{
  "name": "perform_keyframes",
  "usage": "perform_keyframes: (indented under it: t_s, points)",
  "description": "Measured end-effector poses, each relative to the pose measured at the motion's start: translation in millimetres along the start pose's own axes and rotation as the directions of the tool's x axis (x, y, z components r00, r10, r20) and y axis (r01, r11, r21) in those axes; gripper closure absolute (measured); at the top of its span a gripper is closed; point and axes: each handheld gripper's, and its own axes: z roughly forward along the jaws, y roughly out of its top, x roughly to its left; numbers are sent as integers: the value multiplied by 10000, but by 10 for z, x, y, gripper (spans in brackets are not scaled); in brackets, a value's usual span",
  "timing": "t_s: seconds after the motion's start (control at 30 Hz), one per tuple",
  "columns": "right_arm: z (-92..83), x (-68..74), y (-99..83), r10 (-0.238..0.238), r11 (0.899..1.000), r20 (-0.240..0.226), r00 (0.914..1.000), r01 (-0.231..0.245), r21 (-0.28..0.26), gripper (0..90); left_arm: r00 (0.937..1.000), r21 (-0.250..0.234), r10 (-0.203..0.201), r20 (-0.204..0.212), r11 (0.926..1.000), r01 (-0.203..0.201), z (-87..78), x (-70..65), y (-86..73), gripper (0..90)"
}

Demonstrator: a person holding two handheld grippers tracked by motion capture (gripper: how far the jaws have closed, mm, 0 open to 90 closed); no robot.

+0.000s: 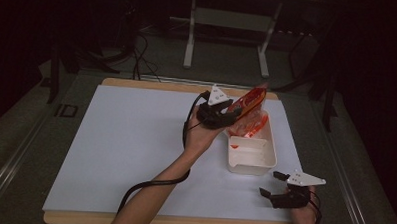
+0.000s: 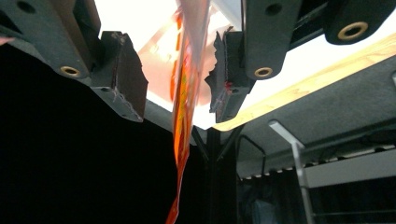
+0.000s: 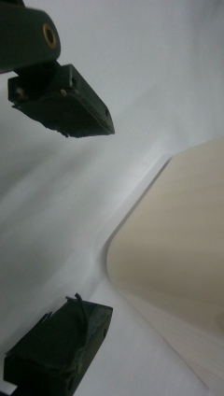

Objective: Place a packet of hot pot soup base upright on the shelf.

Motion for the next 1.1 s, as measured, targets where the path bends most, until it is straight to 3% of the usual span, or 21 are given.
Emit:
perform_keyframes:
  t_s: [0.13,0.27,0.4,0.47,0.57,0.73,0.87,0.9,0.97,1.1]
  points:
    - [3,2,1,-6,10000,19,10000,6,23,112,9998,207,202,59,9996,-203,-14,18,-123,487]
    - [8,7,3,-37,10000,41,10000,37,90,112,9999,613,149,10,9980,-149,162,57,-227,459]
    - [10,8,3,-33,10000,52,10000,32,80,113,9999,949,162,-43,9954,-157,352,64,-270,537]
    - [7,5,3,-45,10000,30,10000,44,72,113,9969,1215,664,-416,9907,-609,498,32,-270,691]
    - [5,3,1,-70,10000,8,10000,70,40,113,9962,1277,691,-535,9899,-618,557,47,-207,760]
    - [6,6,2,-48,9999,-5,10000,48,90,113,9874,1831,1435,-664,9746,-1293,657,23,-104,820]
    - [10,8,3,-35,9999,-14,10000,35,119,113,9882,2006,1451,-498,9707,-1324,710,10,-49,853]
    - [10,8,4,-42,9999,-8,10000,42,136,113,9873,2080,1547,-360,9675,-1440,739,-3,-26,861]
    - [11,8,4,-39,9999,-22,10000,39,123,112,9884,1997,1519,-51,9686,-1478,754,-19,-17,879]
    - [15,8,3,-46,9999,-49,10000,47,115,113,9832,2009,1774,426,9625,-1823,763,-80,-11,885]
